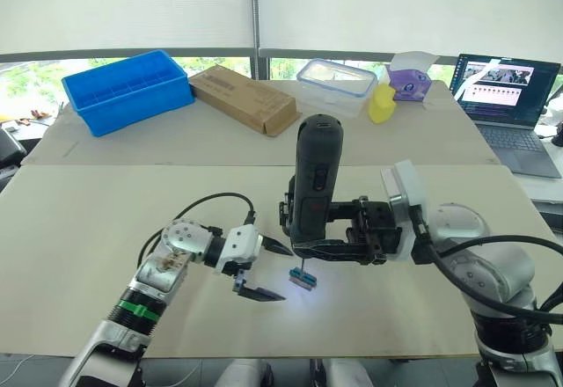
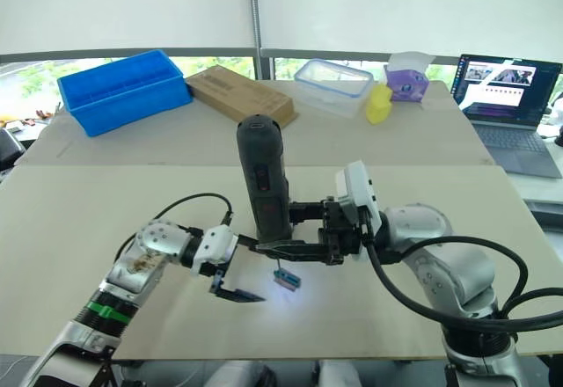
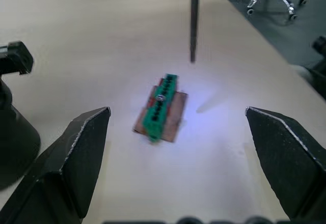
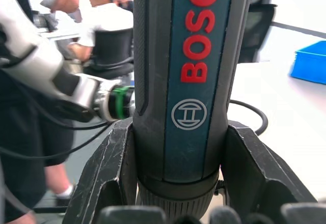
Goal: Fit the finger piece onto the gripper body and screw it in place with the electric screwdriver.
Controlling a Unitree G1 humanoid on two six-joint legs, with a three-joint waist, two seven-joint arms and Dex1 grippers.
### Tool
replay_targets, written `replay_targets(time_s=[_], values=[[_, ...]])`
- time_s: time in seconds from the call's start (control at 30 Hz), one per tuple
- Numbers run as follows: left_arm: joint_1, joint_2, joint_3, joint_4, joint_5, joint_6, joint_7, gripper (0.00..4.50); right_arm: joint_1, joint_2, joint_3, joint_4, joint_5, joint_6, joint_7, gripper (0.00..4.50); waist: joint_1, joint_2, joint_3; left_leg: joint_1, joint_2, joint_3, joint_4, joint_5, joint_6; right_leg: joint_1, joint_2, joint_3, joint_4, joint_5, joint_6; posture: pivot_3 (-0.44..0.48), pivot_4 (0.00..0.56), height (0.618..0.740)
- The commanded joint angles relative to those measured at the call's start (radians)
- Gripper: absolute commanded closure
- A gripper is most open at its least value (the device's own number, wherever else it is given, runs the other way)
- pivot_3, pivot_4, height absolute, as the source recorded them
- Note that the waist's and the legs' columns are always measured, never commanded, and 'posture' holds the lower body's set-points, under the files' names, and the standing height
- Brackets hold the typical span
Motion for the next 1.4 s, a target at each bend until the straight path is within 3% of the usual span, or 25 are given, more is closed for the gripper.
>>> replay_targets(time_s=[0.03,1.4], values=[[-0.002,-0.010,-0.018,0.020,0.018,-0.053,0.016,0.00,0.007,0.008,-0.011,-0.046,-0.017,-0.074,-0.012,2.58,-0.004,0.000,0.000,0.000,0.000,0.000,0.000,0.000,0.000,0.000,0.000,0.000,0.000,0.000,0.000,0.000,0.150,0.740],[-0.044,-0.055,-0.058,0.054,0.018,-0.032,0.053,0.00,0.046,0.020,0.039,-0.025,-0.095,-0.139,-0.038,2.58,-0.003,0.000,0.000,0.001,0.000,0.000,-0.001,0.000,0.000,0.001,0.001,0.000,-0.001,0.000,0.000,0.000,0.150,0.740]])
